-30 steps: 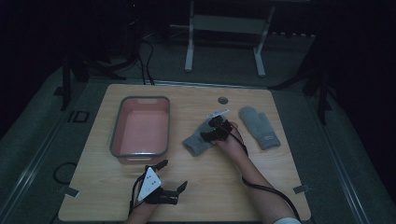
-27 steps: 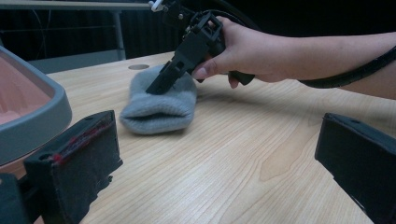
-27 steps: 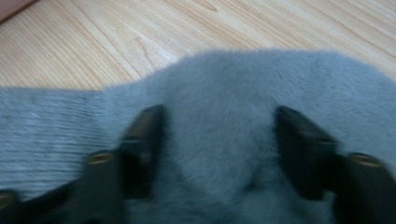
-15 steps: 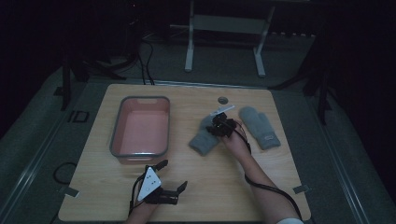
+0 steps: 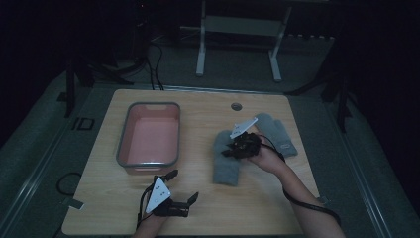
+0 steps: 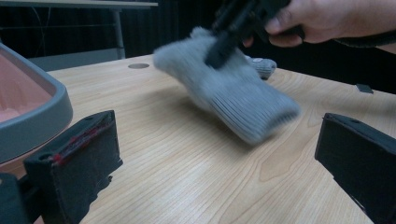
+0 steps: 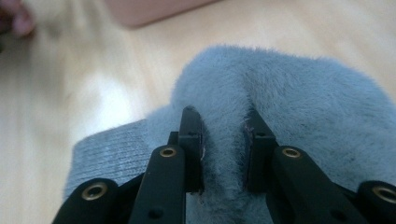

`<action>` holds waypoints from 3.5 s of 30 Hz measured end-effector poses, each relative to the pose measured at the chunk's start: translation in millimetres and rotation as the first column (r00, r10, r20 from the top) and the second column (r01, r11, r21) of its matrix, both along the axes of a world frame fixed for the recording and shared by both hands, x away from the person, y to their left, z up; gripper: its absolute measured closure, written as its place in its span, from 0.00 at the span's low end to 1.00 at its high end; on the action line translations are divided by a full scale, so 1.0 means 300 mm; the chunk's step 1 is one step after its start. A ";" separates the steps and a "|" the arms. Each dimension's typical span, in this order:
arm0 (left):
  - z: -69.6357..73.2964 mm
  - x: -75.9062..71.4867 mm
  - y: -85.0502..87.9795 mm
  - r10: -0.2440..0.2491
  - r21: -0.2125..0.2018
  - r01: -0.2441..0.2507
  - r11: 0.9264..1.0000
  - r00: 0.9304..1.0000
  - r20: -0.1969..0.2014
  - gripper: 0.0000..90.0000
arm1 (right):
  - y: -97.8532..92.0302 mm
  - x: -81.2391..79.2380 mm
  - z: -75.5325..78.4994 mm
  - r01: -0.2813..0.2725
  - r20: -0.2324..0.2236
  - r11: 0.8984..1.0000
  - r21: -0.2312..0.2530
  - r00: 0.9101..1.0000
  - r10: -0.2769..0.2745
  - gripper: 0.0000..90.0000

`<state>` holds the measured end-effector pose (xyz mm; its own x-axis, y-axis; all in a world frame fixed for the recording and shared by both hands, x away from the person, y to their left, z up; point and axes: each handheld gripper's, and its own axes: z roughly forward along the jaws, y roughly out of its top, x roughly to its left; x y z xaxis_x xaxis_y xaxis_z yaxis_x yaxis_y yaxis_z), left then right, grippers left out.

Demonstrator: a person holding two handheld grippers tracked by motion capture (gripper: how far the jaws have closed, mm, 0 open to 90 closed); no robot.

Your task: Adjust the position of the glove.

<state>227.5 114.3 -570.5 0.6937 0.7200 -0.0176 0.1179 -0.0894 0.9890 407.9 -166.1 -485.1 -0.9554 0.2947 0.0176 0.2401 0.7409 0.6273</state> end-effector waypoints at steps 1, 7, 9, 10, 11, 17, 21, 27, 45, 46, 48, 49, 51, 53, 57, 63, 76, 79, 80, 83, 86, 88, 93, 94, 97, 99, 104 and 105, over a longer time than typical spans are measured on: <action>0.000 0.000 0.000 0.000 0.000 0.000 1.000 1.000 0.000 0.00 | -0.002 -0.003 -0.013 -0.011 -0.007 1.000 -0.013 1.000 0.011 0.82; 0.000 0.000 0.001 -0.001 0.000 0.001 1.000 1.000 0.000 0.00 | -0.003 -0.008 -0.095 -0.059 -0.055 0.995 -0.086 0.997 0.054 0.79; 0.000 0.000 0.001 -0.001 -0.001 0.001 1.000 1.000 -0.001 0.00 | -0.005 -0.004 -0.119 -0.074 -0.070 0.992 -0.106 0.995 0.067 0.72; 0.000 0.000 0.001 -0.001 -0.001 0.001 1.000 1.000 -0.001 0.00 | -0.006 -0.002 -0.127 -0.075 -0.078 0.992 -0.106 0.995 0.067 0.68; 0.000 0.000 0.001 -0.001 -0.001 0.001 1.000 1.000 -0.001 0.00 | -0.007 0.002 -0.133 -0.078 -0.089 0.991 -0.104 0.994 0.069 0.62; 0.000 -0.001 0.001 -0.003 0.000 0.003 1.000 1.000 0.001 0.00 | -0.008 0.012 -0.147 -0.094 -0.120 0.988 -0.126 0.990 0.079 0.37; 0.000 -0.001 0.000 -0.004 0.001 0.004 1.000 1.000 0.001 0.00 | -0.012 0.016 -0.158 -0.075 -0.075 0.988 -0.132 0.995 0.065 0.29; 0.000 -0.002 -0.001 -0.005 0.003 0.005 1.000 1.000 0.003 0.00 | -0.030 0.022 -0.168 -0.059 -0.048 0.994 -0.087 0.997 0.055 0.27; 0.000 -0.002 0.000 -0.001 0.000 0.001 1.000 1.000 0.002 0.00 | -0.226 -0.028 0.007 0.260 0.056 0.960 0.100 0.962 -0.266 0.44; 0.000 -0.002 0.000 -0.001 0.000 0.001 1.000 1.000 0.002 0.00 | -0.256 -0.020 0.012 0.309 0.042 0.944 0.113 0.948 -0.315 0.44; 0.000 -0.002 0.000 -0.002 0.001 0.002 1.000 1.000 0.000 0.00 | -0.297 -0.010 0.018 0.373 0.053 0.919 0.125 0.923 -0.382 0.45; 0.000 -0.001 0.000 -0.002 0.000 0.002 1.000 1.000 0.000 0.00 | -0.326 -0.004 0.023 0.409 0.048 0.902 0.138 0.907 -0.419 0.43; 0.000 -0.001 0.000 -0.002 -0.002 0.002 1.000 1.000 -0.003 0.00 | -0.365 0.002 0.031 0.458 0.055 0.874 0.160 0.880 -0.471 0.43; 0.000 -0.001 0.000 0.000 -0.004 0.000 1.000 1.000 -0.003 0.00 | -0.410 0.011 0.040 0.515 0.064 0.839 0.174 0.845 -0.531 0.42; 0.000 -0.001 0.000 0.000 -0.004 0.000 1.000 1.000 -0.002 0.00 | -0.471 0.034 0.044 0.587 0.079 0.790 0.176 0.792 -0.606 0.42; 0.000 -0.001 0.001 0.001 -0.006 -0.001 1.000 1.000 -0.002 0.00 | -0.551 0.089 0.026 0.667 0.043 0.713 0.218 0.723 -0.690 0.48; 0.000 -0.001 0.001 -0.003 -0.011 0.003 1.000 1.000 -0.004 0.00 | -0.544 0.252 -0.122 0.741 0.036 0.660 0.119 0.662 -0.749 0.47; 0.000 0.000 0.002 -0.004 -0.012 0.004 1.000 1.000 -0.005 0.00 | -0.536 0.274 -0.146 0.744 0.037 0.663 0.080 0.662 -0.748 0.46; -0.001 0.000 0.002 -0.003 -0.011 0.003 1.000 1.000 -0.005 0.00 | -0.531 0.278 -0.157 0.742 0.042 0.667 0.064 0.666 -0.745 0.45; -0.001 -0.001 0.002 -0.003 -0.014 0.003 1.000 1.000 -0.003 0.00 | -0.521 0.282 -0.179 0.738 0.060 0.674 0.030 0.672 -0.738 0.47; -0.001 -0.002 0.002 -0.002 -0.014 0.002 1.000 1.000 -0.003 0.00 | -0.515 0.268 -0.185 0.731 0.087 0.682 0.026 0.678 -0.730 0.78; -0.001 -0.002 0.002 0.000 -0.014 0.000 1.000 1.000 -0.004 0.00 | -0.510 0.261 -0.173 0.763 0.053 0.646 0.022 0.644 -0.763 0.85; -0.001 0.000 0.003 0.001 -0.015 -0.002 1.000 1.000 -0.007 0.00 | -0.504 0.210 -0.149 0.803 0.039 0.592 0.071 0.591 -0.806 0.89; 0.000 0.000 0.003 0.001 -0.014 -0.001 1.000 1.000 -0.007 0.00 | -0.501 0.195 -0.143 0.811 0.051 0.580 0.072 0.578 -0.814 0.89; 0.000 -0.001 0.001 -0.001 -0.010 0.000 1.000 1.000 -0.008 0.00 | -0.504 0.132 -0.110 0.836 0.051 0.540 0.101 0.537 -0.842 0.90; 0.000 -0.002 0.001 -0.001 -0.010 0.001 1.000 1.000 -0.008 0.00 | -0.515 0.082 -0.084 0.853 0.011 0.505 0.131 0.509 -0.861 0.90; 0.001 -0.002 -0.001 -0.003 0.001 0.003 1.000 1.000 -0.010 0.00 | -0.526 -0.043 -0.053 0.888 -0.029 0.435 0.152 0.444 -0.896 0.90; 0.001 -0.002 -0.002 -0.005 0.004 0.005 1.000 1.000 -0.009 0.00 | -0.523 -0.066 -0.053 0.893 -0.032 0.426 0.144 0.434 -0.900 0.90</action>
<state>226.8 113.8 -570.2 0.6971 0.7166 -0.0210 0.1259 -0.0936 0.9876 388.2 -323.2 -500.9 -0.1535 0.9840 0.0903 0.6933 0.0422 0.7194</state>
